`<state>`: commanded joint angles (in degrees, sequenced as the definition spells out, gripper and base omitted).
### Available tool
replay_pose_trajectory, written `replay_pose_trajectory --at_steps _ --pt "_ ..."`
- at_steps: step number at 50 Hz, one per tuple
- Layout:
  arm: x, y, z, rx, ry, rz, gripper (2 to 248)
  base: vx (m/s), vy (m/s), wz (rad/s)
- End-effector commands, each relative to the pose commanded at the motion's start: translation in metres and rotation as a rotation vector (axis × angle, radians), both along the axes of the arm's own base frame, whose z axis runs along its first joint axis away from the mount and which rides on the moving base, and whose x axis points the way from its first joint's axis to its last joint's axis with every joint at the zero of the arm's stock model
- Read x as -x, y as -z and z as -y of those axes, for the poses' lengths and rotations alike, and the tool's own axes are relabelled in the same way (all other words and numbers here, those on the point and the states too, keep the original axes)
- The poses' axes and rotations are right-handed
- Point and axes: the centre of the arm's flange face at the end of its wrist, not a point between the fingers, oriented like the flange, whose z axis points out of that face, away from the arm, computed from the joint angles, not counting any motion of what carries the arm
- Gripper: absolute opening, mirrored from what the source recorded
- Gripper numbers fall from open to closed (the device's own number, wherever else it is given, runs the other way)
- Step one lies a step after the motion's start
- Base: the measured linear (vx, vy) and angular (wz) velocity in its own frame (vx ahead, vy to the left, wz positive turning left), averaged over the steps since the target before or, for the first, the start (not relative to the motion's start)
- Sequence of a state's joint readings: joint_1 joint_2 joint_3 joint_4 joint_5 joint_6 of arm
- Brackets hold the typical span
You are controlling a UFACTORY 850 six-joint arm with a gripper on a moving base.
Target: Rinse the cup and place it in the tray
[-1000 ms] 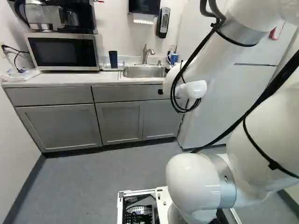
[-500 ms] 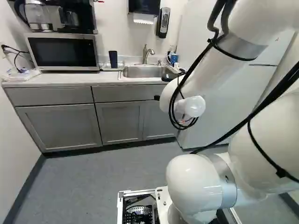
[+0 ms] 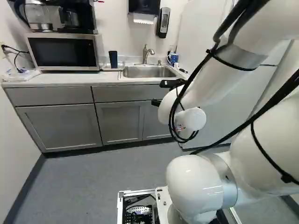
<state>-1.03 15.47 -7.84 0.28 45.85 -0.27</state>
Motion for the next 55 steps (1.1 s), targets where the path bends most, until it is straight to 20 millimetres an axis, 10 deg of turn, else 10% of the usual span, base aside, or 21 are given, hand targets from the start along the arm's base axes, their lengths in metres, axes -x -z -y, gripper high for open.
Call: replay_pose_trajectory --at_steps 55 --pt "0.016 0.010 -0.005 -0.002 -0.021 0.032 247 0.000 0.000 0.000"
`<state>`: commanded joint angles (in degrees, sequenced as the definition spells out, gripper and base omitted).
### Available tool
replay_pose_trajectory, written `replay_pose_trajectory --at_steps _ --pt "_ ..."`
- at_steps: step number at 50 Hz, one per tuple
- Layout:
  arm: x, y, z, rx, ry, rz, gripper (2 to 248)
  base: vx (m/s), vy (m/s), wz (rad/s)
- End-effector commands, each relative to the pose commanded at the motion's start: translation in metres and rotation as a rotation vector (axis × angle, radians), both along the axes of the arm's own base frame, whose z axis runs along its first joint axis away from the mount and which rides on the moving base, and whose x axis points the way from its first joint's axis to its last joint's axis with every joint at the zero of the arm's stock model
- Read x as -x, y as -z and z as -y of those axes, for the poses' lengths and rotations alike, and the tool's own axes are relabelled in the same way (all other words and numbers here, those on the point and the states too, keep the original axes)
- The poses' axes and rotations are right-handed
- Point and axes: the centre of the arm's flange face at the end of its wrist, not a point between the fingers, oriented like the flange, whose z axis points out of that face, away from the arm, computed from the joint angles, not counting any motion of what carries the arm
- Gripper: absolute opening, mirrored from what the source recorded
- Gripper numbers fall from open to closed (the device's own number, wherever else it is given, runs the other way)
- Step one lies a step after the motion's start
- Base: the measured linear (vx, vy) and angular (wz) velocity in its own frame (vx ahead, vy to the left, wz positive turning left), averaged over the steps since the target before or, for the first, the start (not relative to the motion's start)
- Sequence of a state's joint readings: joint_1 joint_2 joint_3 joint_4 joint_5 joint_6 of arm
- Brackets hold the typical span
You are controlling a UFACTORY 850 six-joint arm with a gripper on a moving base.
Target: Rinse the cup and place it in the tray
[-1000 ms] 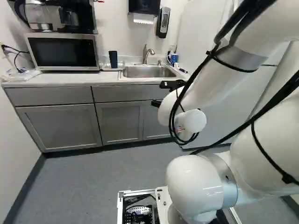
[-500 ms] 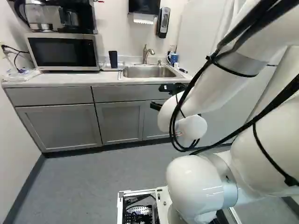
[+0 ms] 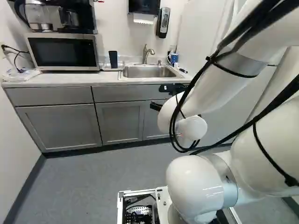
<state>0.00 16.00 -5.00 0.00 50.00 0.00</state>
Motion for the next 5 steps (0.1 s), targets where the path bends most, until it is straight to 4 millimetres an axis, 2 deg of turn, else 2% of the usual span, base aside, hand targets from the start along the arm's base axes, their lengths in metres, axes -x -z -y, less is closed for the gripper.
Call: replay_pose_trajectory --at_steps 5 --pt "0.0000 0.0000 0.0000 0.000 0.000 0.000 247 0.000 0.000 0.000"
